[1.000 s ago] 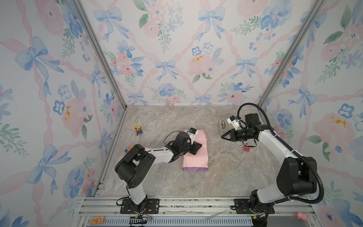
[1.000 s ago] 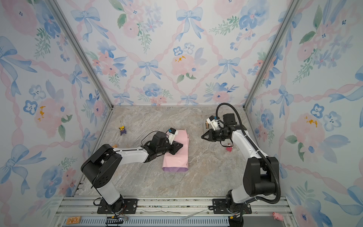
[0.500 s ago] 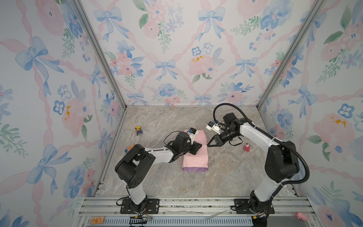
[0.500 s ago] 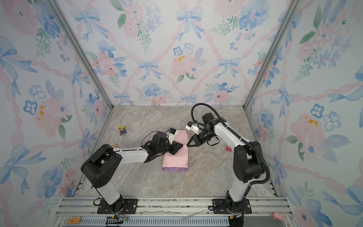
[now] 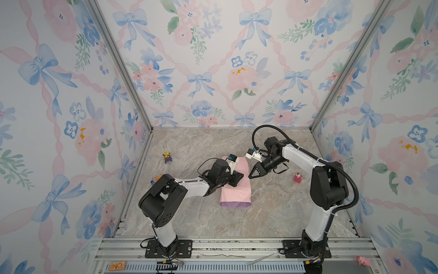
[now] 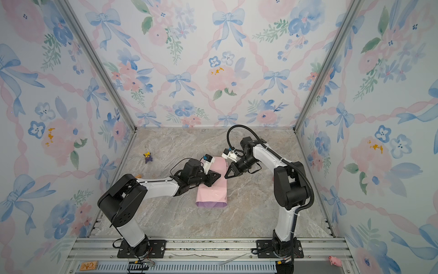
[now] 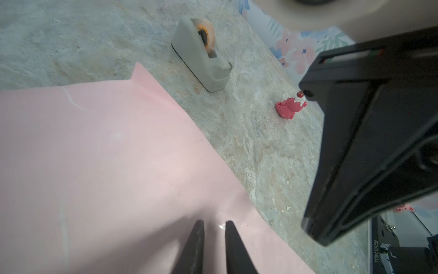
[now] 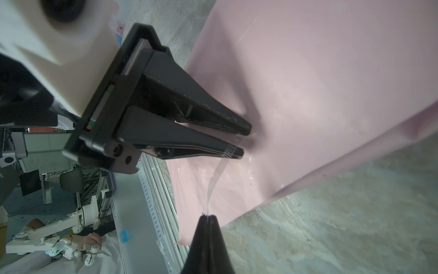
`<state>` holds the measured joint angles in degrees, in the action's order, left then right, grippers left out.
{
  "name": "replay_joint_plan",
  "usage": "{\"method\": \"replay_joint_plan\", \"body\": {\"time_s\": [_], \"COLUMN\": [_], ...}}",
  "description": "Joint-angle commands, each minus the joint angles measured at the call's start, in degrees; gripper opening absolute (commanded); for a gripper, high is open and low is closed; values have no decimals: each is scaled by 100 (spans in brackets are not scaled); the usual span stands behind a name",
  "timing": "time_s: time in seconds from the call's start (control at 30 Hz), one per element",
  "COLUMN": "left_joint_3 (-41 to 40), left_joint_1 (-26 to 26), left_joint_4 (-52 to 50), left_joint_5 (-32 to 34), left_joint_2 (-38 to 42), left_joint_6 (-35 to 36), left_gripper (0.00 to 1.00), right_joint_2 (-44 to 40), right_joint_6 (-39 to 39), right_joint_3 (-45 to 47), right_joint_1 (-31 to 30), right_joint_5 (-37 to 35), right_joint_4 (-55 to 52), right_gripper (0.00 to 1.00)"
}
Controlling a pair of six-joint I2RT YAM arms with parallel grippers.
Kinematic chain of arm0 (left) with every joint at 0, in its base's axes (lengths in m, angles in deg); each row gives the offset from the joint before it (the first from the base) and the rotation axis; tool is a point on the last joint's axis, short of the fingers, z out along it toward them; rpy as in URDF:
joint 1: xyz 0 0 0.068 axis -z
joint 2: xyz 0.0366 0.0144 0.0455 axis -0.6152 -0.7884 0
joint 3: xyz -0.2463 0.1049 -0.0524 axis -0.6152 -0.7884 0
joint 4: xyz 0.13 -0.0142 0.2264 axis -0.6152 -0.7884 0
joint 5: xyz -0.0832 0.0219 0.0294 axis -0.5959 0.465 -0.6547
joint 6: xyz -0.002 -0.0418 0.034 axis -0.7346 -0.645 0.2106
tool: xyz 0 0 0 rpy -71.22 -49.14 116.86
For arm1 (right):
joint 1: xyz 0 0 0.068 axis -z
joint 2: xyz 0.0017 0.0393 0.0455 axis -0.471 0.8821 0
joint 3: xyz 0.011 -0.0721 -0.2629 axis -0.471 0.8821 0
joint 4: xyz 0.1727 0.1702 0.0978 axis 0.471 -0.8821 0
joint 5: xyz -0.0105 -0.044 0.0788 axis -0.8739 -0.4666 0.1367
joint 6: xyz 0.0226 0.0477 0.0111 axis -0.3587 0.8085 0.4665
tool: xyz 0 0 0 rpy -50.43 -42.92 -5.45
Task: Wrap a gift box in wrapping paper
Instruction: Wrap the gift box with the wrapping paper.
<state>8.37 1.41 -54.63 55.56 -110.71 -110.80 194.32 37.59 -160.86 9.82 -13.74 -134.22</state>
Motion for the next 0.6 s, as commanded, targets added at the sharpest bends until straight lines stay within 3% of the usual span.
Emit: {"method": "replay_joint_plan", "body": {"time_s": [0.0, 0.57], "left_joint_3": [-204, -200], "left_joint_1": [26, 27], "left_joint_4": [-839, -834], "left_joint_5": [177, 178], "left_joint_2": [-109, -101], "left_joint_6": [115, 113], "left_gripper": [20, 21], "right_joint_2": [163, 524], "right_joint_6": [7, 10], "right_joint_3": [-182, -206], "right_joint_1": [119, 307], "right_joint_5": [-21, 158], "right_joint_4": [-248, -245], "right_gripper": [0, 0]}}
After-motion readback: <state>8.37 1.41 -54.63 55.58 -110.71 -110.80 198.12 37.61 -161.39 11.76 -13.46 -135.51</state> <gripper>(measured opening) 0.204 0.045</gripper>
